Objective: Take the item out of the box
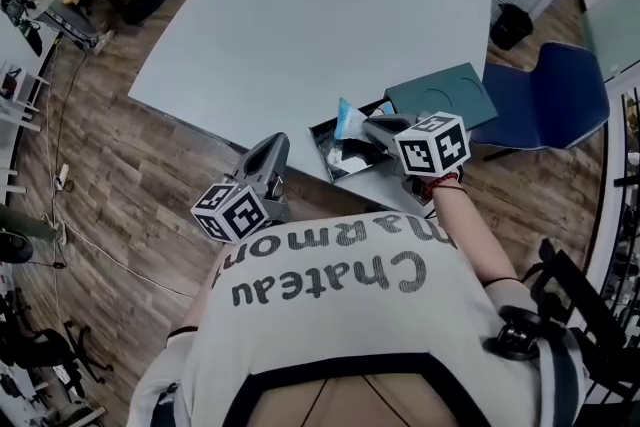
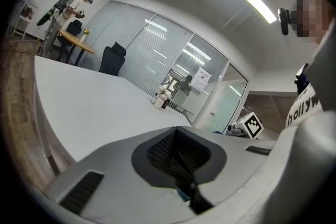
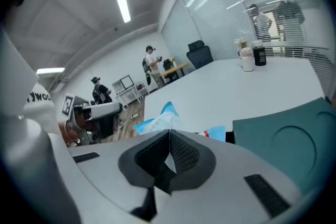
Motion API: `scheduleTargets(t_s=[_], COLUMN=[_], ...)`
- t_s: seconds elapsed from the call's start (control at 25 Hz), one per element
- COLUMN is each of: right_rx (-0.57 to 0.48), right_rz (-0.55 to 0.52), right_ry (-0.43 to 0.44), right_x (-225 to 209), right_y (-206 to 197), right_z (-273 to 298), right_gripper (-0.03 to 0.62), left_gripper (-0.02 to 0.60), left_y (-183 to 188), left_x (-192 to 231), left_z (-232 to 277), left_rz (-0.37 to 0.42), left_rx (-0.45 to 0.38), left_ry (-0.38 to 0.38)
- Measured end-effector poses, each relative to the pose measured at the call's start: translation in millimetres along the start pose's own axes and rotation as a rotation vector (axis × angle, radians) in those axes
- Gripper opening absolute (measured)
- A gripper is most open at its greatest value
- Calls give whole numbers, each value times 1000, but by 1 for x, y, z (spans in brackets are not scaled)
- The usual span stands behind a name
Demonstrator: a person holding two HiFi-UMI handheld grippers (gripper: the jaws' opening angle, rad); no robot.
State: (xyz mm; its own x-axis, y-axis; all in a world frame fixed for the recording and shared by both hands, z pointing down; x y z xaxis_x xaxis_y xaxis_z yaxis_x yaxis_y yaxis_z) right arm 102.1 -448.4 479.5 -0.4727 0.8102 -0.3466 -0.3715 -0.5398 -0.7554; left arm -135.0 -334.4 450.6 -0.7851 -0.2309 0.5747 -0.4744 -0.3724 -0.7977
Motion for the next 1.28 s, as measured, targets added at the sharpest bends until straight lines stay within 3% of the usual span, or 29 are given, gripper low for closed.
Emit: scheduleTargets(t_s=[0.24,0.6,0.96,1.28], right_rx=[-148,-166,-242,-333], right_rz=[100,77,118,176], right_ry=[-15,-61,-148,-276], right_x=[-1,17,56,111], right_y=[2,-14,-25,-48], right_z=[-21,-44,-63,-91], right_gripper=[5,5,5,5], left_gripper=[12,12,12,12], left_y=[-9,-10,-8,-4], left_x=[-7,-22,-23,-29], left_z=[1,-6,-49,-106], left_rz=[-31,-17,-1,31], left_rx=[14,1,41,76], left_ry=[-36,-77,-107,-173])
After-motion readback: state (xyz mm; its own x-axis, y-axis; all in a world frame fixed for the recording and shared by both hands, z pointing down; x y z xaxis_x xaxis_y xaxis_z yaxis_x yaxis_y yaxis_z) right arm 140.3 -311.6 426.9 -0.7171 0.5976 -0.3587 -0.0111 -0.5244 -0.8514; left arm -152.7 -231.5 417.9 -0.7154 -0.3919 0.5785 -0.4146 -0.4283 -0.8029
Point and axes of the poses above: the fingertips, and each gripper's own axes: z forward along the fingers, x to its left, y out of its top, the point moved 8 cm from there along -z, backward along the fingers, and after that the axes turned 4 degrees about -z, right-handed, at the moved point
